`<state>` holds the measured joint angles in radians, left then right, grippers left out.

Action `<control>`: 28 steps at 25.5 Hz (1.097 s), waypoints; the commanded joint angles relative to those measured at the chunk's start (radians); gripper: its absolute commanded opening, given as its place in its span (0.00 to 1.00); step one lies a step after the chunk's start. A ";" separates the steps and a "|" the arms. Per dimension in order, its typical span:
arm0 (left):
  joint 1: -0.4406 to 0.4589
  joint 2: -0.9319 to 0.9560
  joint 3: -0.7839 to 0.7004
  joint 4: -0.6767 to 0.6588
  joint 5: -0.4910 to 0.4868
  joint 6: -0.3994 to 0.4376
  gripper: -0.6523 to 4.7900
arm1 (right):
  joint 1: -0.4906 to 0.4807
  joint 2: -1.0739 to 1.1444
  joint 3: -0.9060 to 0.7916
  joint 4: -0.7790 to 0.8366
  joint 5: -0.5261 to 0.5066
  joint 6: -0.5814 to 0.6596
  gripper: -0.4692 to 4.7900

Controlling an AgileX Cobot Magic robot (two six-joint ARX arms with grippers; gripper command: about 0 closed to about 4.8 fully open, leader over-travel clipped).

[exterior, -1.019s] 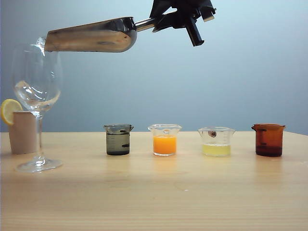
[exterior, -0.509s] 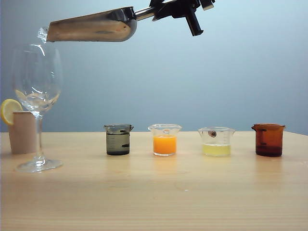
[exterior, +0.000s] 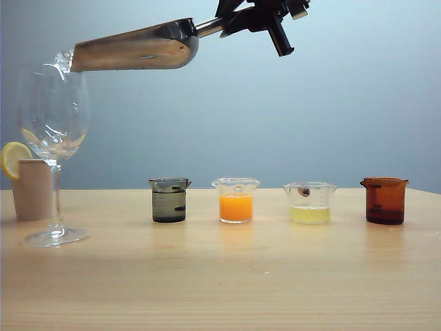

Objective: Pick up the ice scoop on the desk filled with ice cubes, pour the ice into the goblet, and finally put the scoop back on the table.

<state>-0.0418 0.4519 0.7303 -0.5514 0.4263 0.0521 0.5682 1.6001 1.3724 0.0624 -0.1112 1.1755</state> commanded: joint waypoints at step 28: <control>0.001 -0.001 0.003 0.005 0.000 0.000 0.11 | 0.002 -0.010 0.015 0.048 0.005 -0.025 0.08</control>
<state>-0.0418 0.4515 0.7303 -0.5514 0.4263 0.0521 0.5682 1.5997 1.3773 0.0685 -0.1055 1.1484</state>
